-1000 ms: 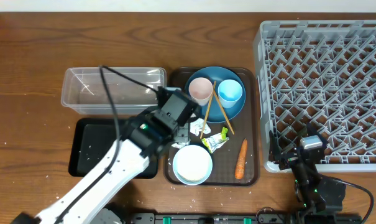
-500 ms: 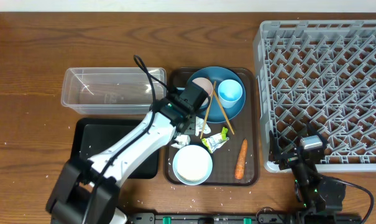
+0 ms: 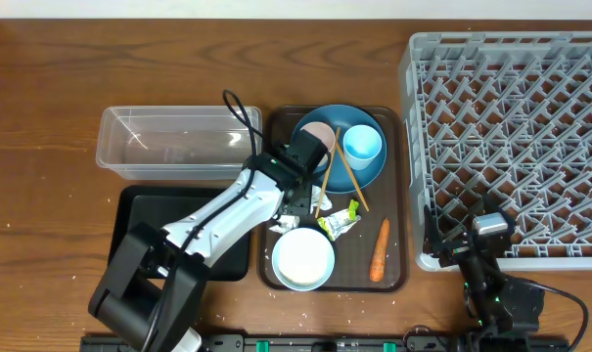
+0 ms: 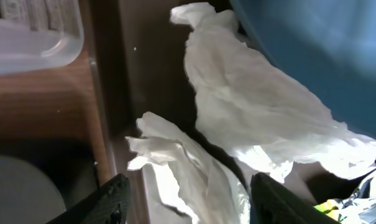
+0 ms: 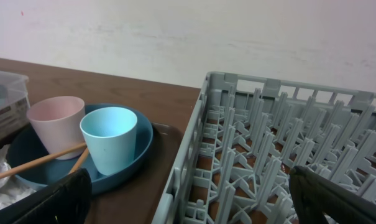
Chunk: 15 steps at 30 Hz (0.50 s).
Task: Sort waste into correct bins and load items into the dishwasher rack
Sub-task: 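Grasp the white tissue with the left gripper and lift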
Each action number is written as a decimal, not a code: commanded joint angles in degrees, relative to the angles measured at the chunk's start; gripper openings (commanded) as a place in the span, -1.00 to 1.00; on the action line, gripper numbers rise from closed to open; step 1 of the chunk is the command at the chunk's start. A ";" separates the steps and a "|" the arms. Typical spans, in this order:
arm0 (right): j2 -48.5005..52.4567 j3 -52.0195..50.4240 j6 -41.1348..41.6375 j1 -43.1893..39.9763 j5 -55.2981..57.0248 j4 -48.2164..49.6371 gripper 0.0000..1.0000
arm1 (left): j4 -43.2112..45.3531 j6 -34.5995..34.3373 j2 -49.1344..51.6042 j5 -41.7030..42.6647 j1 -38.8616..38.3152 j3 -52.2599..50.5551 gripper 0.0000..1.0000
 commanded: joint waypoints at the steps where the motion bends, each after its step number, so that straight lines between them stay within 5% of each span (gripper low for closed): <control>1: -0.31 -0.07 -0.28 -0.37 0.31 -0.31 0.99 | 1.57 0.48 0.79 0.50 0.20 -2.32 0.32; 8: -0.31 -0.07 -0.28 -0.37 0.31 -0.31 0.99 | 4.59 0.48 1.01 2.03 0.20 -3.96 0.22; 11: -0.31 -0.07 -0.31 -0.37 0.31 -0.31 0.99 | 4.48 0.48 1.01 2.03 0.20 -3.96 -0.07; 15: -0.31 -0.07 -0.31 -0.37 0.31 -0.31 0.99 | 4.33 0.48 0.92 2.01 0.20 -3.93 -0.71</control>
